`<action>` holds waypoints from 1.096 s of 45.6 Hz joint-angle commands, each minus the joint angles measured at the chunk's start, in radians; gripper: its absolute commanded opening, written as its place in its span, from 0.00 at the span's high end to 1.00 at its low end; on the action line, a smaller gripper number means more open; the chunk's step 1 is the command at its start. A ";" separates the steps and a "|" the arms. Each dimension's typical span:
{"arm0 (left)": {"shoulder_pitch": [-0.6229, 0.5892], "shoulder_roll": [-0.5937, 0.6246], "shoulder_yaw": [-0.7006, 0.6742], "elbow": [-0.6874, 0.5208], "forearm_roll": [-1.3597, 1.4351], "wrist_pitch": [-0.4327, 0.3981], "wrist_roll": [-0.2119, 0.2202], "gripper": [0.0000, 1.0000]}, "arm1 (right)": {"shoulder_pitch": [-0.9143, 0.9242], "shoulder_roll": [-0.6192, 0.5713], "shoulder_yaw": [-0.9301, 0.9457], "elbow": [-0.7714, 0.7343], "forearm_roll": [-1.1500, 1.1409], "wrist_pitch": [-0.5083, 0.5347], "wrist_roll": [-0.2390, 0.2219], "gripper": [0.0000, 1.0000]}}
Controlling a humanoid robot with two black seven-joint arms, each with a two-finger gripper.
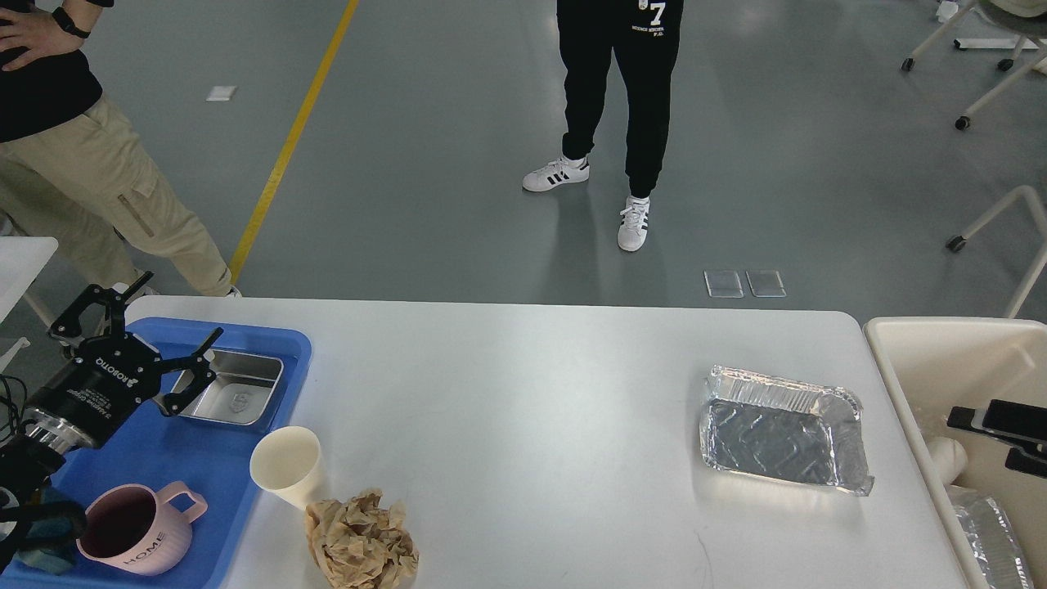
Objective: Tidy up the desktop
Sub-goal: 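Reach the right gripper to the near edge of the foil tray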
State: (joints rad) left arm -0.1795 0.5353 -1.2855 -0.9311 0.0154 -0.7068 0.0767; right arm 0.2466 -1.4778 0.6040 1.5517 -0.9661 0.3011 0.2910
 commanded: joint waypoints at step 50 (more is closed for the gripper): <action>0.037 -0.008 -0.029 0.000 -0.002 -0.109 -0.003 0.03 | 0.227 0.619 -0.159 -0.644 -0.264 0.084 0.042 0.00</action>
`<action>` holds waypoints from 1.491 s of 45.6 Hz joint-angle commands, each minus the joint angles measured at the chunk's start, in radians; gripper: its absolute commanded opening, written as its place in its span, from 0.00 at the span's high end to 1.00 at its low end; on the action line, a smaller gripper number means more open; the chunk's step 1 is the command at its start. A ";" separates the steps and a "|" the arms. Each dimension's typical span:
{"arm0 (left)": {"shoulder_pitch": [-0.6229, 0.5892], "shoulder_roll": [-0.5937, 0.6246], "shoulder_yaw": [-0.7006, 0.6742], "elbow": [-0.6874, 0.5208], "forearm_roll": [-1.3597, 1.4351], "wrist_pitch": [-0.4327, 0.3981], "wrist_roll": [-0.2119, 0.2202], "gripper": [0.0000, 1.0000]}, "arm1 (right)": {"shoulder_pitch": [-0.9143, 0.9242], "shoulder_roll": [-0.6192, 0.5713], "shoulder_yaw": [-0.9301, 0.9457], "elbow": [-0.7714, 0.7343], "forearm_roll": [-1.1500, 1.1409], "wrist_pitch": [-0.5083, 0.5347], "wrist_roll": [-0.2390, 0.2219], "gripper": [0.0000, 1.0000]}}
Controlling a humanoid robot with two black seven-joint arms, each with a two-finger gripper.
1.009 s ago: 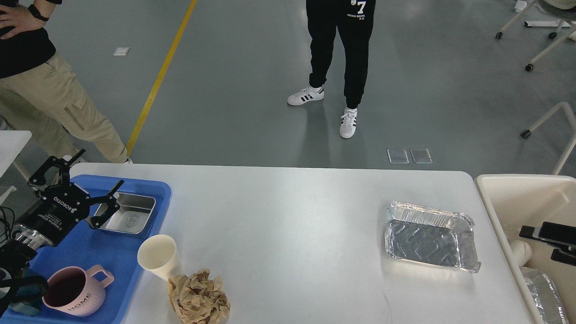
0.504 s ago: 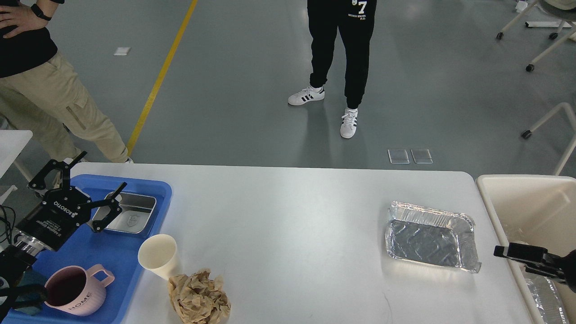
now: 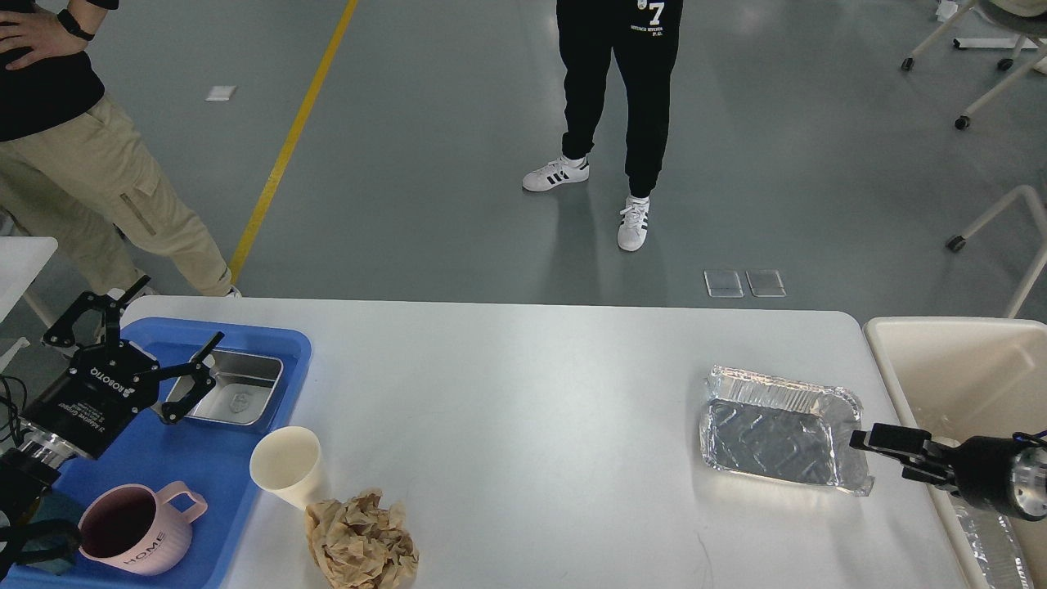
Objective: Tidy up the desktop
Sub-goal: 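Reach the right gripper to the near edge of the foil tray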
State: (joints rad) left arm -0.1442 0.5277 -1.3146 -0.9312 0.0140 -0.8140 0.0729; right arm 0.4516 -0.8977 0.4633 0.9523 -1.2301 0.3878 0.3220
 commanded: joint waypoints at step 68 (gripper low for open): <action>0.055 0.000 -0.028 0.002 0.000 -0.045 -0.001 0.03 | 0.067 0.240 -0.063 -0.308 0.008 -0.006 0.040 0.00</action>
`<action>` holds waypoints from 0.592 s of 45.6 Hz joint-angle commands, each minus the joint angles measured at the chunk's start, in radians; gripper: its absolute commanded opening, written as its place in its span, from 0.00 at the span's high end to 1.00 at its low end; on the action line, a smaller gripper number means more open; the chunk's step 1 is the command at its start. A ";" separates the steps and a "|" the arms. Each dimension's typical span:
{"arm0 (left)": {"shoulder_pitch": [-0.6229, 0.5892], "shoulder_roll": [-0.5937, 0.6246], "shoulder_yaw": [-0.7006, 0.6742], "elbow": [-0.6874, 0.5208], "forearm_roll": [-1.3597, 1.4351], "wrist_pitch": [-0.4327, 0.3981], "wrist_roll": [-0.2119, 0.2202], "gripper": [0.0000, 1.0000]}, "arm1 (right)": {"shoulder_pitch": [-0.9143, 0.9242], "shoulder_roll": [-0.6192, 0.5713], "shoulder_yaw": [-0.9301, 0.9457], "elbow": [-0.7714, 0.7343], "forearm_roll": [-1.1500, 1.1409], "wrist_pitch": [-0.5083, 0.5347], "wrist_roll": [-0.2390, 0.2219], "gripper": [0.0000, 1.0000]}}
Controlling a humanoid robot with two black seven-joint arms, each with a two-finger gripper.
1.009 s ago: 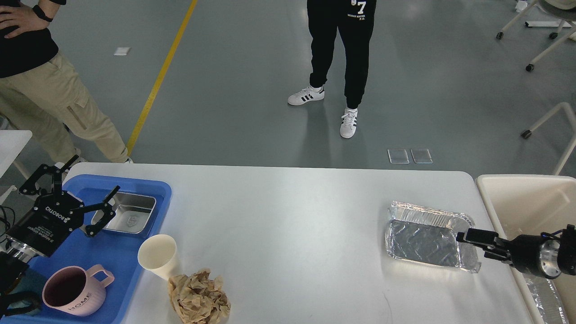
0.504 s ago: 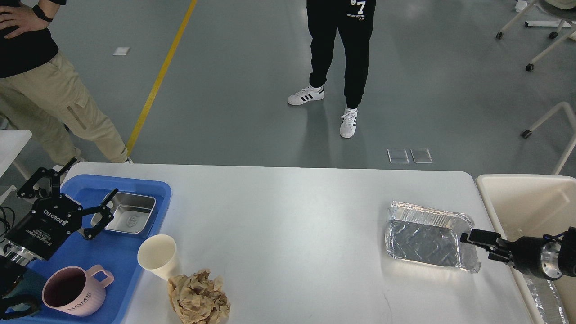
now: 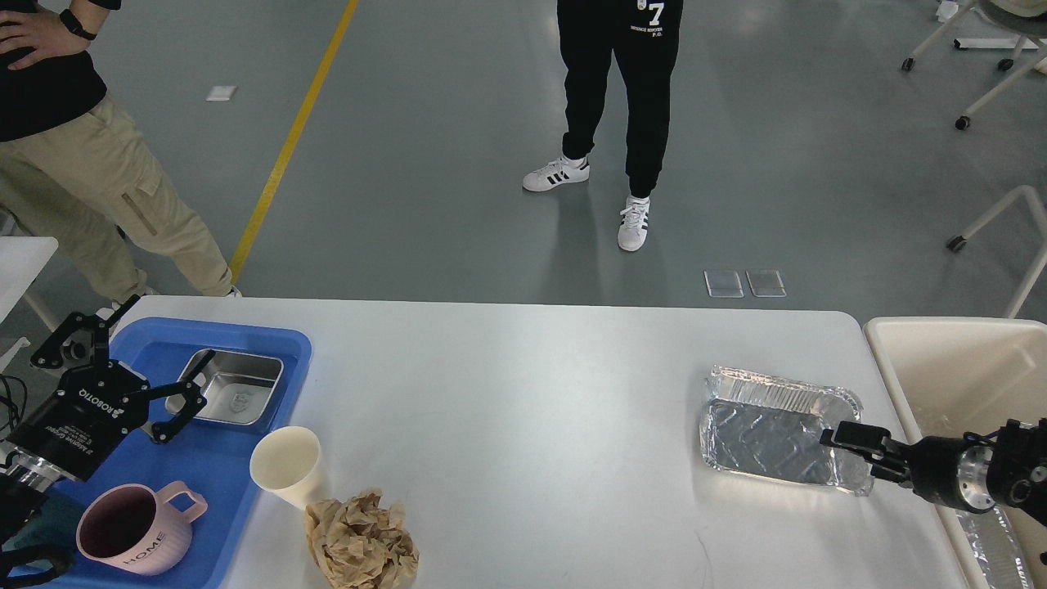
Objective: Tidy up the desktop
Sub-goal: 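Reach the right gripper to the near edge of the foil tray, then grasp the foil tray edge with the right gripper and drag it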
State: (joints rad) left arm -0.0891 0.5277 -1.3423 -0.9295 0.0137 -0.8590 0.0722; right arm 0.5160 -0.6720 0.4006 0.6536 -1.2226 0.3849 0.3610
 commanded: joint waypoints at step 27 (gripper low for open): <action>0.023 -0.002 -0.029 0.000 0.000 -0.021 0.000 0.03 | 0.025 0.069 -0.131 -0.009 -0.005 -0.135 0.045 0.00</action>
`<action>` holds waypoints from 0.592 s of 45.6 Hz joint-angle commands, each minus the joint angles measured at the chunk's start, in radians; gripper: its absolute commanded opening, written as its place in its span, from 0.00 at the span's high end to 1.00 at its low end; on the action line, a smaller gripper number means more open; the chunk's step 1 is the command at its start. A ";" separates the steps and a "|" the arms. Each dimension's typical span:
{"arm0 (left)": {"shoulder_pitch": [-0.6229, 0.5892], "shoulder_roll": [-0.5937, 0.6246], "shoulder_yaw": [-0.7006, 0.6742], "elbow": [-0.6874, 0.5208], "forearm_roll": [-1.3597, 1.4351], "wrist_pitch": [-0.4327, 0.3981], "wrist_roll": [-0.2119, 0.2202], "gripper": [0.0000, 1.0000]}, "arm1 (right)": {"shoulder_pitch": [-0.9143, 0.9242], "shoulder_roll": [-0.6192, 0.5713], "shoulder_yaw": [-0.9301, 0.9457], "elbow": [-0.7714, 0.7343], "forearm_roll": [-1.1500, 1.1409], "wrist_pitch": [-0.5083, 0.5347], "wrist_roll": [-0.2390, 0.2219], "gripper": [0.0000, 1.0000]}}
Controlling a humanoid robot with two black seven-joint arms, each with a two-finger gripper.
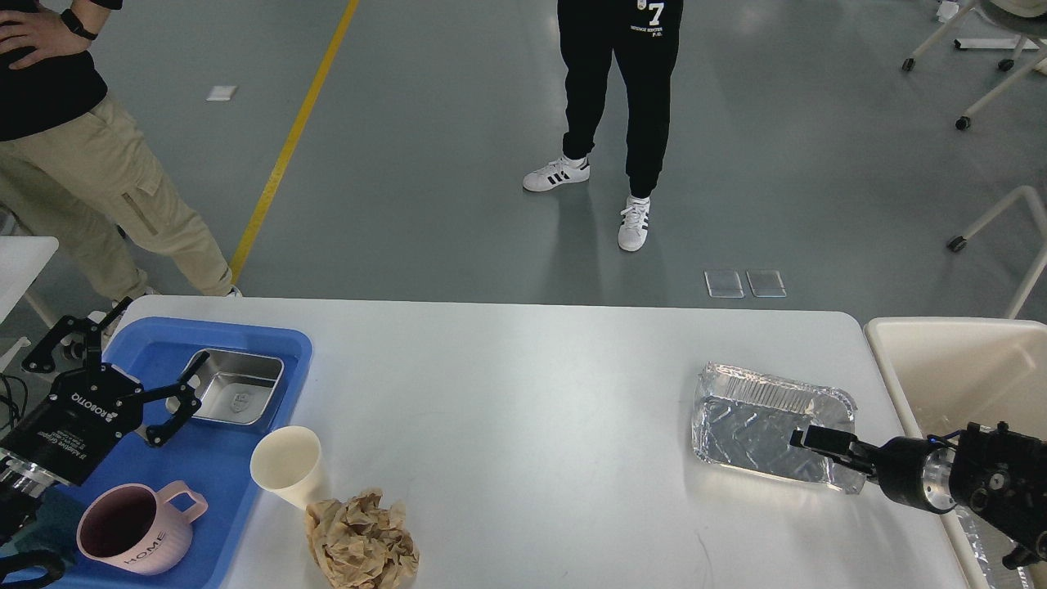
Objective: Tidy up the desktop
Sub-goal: 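Grasp the foil tray edge with the right gripper and drag it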
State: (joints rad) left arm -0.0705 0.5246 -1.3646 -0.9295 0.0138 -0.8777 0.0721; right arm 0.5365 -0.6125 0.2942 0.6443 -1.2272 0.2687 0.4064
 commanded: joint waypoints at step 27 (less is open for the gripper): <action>0.031 0.000 -0.042 0.000 -0.002 -0.044 0.000 0.03 | 0.033 0.020 -0.174 -0.005 -0.005 -0.115 0.037 0.61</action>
State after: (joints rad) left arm -0.0414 0.5247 -1.4059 -0.9296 0.0124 -0.9174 0.0721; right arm 0.5591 -0.5894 0.1691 0.6423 -1.2332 0.1709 0.4394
